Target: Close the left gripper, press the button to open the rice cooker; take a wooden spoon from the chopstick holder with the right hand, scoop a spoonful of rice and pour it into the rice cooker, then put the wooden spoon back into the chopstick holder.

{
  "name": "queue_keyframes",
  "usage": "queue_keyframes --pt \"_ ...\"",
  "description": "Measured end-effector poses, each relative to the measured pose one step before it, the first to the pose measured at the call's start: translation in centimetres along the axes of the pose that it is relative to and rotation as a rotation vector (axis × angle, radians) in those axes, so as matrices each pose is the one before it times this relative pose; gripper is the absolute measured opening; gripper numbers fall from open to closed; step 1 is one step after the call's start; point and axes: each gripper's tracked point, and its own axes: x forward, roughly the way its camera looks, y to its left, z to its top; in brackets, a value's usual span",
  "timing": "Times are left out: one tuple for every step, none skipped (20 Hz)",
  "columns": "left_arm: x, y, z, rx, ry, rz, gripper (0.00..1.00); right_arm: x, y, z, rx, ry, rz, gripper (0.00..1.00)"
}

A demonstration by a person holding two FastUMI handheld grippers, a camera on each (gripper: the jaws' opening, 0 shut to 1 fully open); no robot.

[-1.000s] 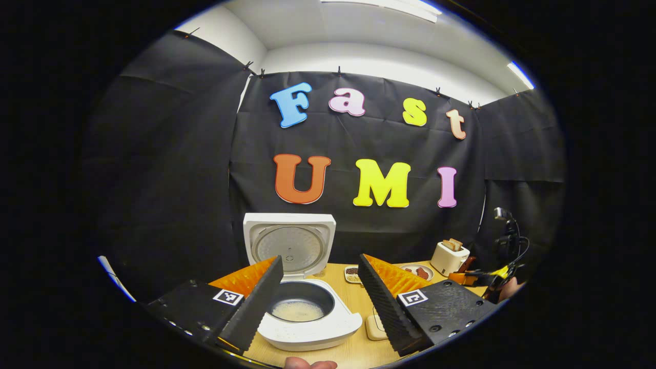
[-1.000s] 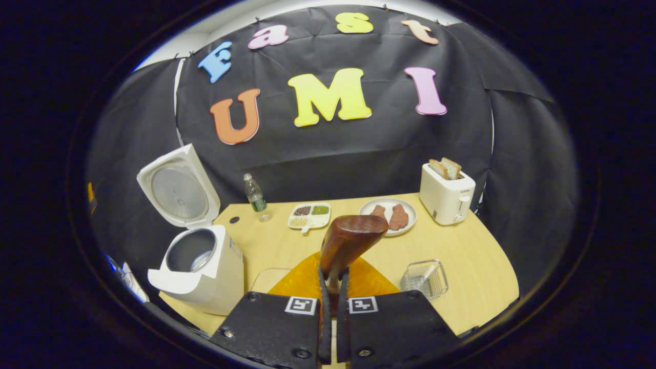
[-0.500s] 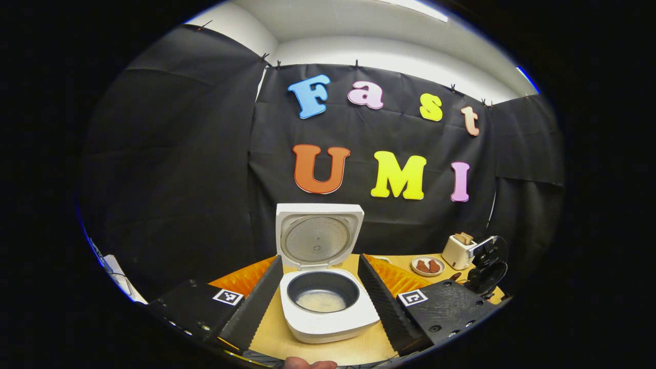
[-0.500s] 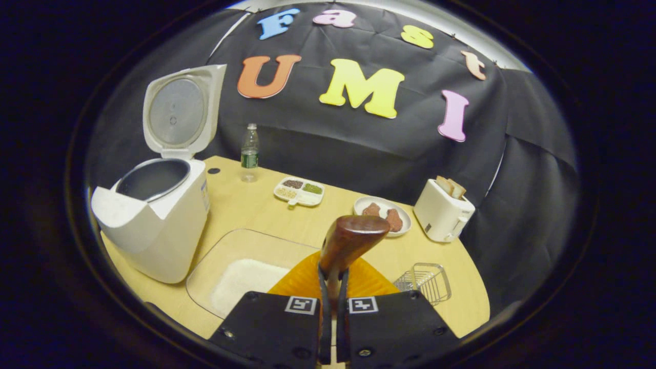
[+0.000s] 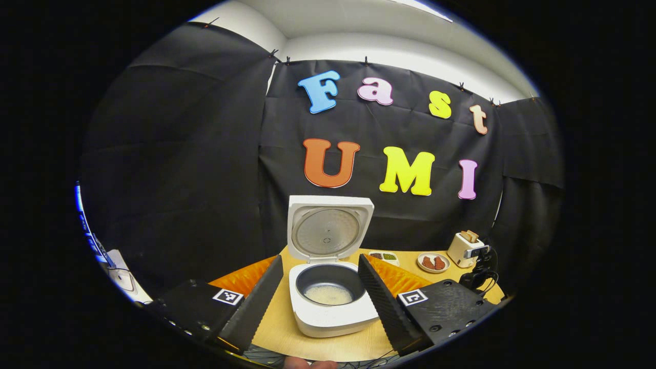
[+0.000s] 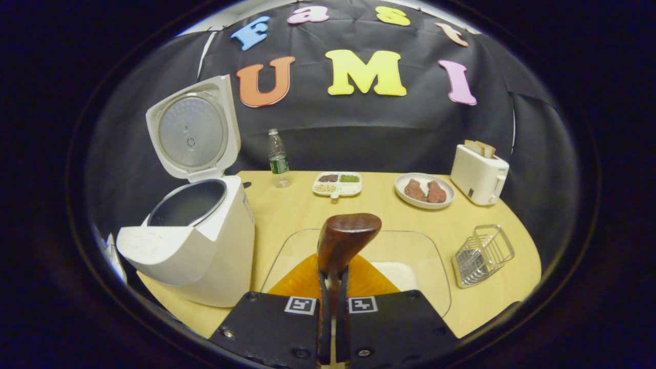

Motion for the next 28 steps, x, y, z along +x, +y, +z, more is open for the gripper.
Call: queue_keyframes --pt "-0.25 0.237 -0.092 -0.00146 0.00144 0.00452 0.94 -0.059 0.334 -0.015 0.0599 0.01315 0.02188 0.09" --pt "-0.171 0.042 -0.09 0.0009 0.00324 0.00323 0.94 -0.004 0.216 -0.021 0.0666 0.01355 0.02199 0.09" --pt "-0.277 -0.034 -0.053 0.00325 0.00259 0.00194 0.94 0.078 -0.23 0.116 0.06844 0.01294 0.01167 0.09" --pt "-0.271 0.001 0.013 0.00234 -0.00035 0.00197 0.94 -0.107 -0.39 0.179 0.07179 0.0122 0.00361 0.09" --pt "-0.065 -0.062 0.042 -0.0011 -0.00011 -0.00155 0.94 0.11 -0.54 0.244 0.06831 0.01162 0.00752 0.1" --pt "-0.157 -0.116 0.124 -0.00234 -0.00062 -0.00059 0.94 -0.054 -0.417 0.233 0.06806 0.00561 0.00855 0.09" --pt "-0.006 -0.217 0.288 -0.00123 -0.0033 -0.00096 0.94 -0.091 -0.599 0.29 0.07452 0.00474 0.01092 0.09" --pt "-0.124 -0.15 0.219 -0.0002 -0.00486 0.00023 0.94 -0.267 -0.439 0.438 0.05798 -0.00189 0.00658 0.1" --pt "0.036 -0.17 0.086 -0.00033 -0.0017 0.00193 0.94 -0.259 -0.458 0.538 0.03716 -0.00568 0.00355 0.09" --pt "0.009 -0.185 -0.001 -0.00193 -0.00057 0.0011 0.94 -0.367 -0.531 0.622 0.02502 -0.01003 -0.00141 0.09" --pt "0.007 -0.406 0.04 -0.00432 0.00131 -0.0031 0.94 -0.356 -0.434 0.775 0.01742 -0.00913 0.00165 0.09" --pt "-0.02 -0.503 0.113 -0.00282 -0.00296 -0.00425 0.94 -0.384 -0.264 0.601 0.01425 -0.00988 0.00599 0.09" --pt "-0.034 -0.303 0.238 0.00216 -0.00236 -0.00076 0.94 -0.438 -0.283 0.766 0.01889 -0.01019 0.00796 0.09" --pt "-0.03 -0.282 0.172 0.00429 -0.00112 -0.00011 0.94 -0.467 -0.286 0.818 0.02267 -0.00795 0.00831 0.09" --pt "0.196 -0.392 -0.059 0.00156 0.00117 0.00053 0.94 -0.483 -0.324 0.848 0.0253 -0.0078 0.00737 0.09" --pt "0.029 -0.353 0.071 -0.00026 -0.00247 -0.00003 0.94 -0.65 -0.259 0.802 0.02633 -0.01044 0.00835 0.09" --pt "-0.044 -0.376 0.209 -0.00094 -0.00367 0.00136 0.94 -0.665 -0.244 1.005 0.0271 -0.01033 0.00915 0.09" --pt "-0.015 -0.416 0.148 -0.00026 -0.00402 -0.00042 0.94 -0.463 -0.204 0.758 0.02653 -0.00797 0.01114 0.09" --pt "0.119 -0.314 -0.012 0.00053 -0.00236 0.00222 0.94 -0.432 -0.139 0.877 0.02683 -0.00862 0.01214 0.09" --pt "0.12 -0.234 -0.063 -0.00123 -0.00169 0.00315 0.94 -0.47 -0.036 0.731 0.02482 -0.00613 0.01137 0.09" --pt "0.106 -0.28 -0.107 -0.0026 0.00152 0.00268 0.94 -0.435 0.031 0.836 0.01844 -0.00583 0.01026 0.09" --pt "0.082 -0.21 0.026 -0.00165 0.0021 0.00152 0.94 -0.319 0.182 0.595 0.01324 -0.00585 0.01 0.09" --pt "0.066 -0.35 0.016 -0.00027 -0.00157 0.00011 0.94 -0.307 0.297 0.572 0.0072 -0.00496 0.01016 0.09" --pt "-0.011 -0.148 0.057 0.00096 -0.00334 -0.00126 0.94 -0.271 0.495 0.574 0.00581 -0.00632 0.01423 0.09" --pt "0.075 -0.219 0.107 0.0002 -0.00323 -0.00094 0.94 -0.148 0.854 0.437 0.00492 -0.00293 0.01797 0.09" --pt "0.0 -0.017 0.012 0.00133 -0.00206 -0.00018 0.94 -0.142 1.036 0.035 0.00407 0.00173 0.01813 0.09" --pt "0.102 0.122 0.03 0.00221 -0.00322 0.00138 0.94 0.092 1.141 0.15 0.00533 0.00205 0.02235 0.09" --pt "-0.079 0.102 -0.012 0.00083 -0.00119 0.00011 0.94 0.073 1.355 -0.037 0.00122 0.00456 0.02532 0.09"
